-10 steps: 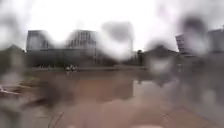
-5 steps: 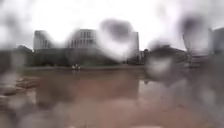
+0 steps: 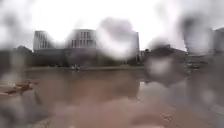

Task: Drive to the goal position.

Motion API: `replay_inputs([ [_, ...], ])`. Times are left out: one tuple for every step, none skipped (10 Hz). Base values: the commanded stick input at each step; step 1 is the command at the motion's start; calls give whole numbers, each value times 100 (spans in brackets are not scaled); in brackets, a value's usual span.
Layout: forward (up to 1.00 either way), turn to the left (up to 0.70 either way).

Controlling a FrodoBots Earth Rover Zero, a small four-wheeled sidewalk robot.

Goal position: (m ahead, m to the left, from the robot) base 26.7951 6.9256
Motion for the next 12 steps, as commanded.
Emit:
replay_inputs([
  [100, 10],
  [100, 31],
  [100, 38],
  [100, 38],
  [100, 38],
  [100, 38],
  [100, 38],
  [100, 38],
  [100, 33],
  [100, 15],
  [100, 3],
  [100, 2],
])
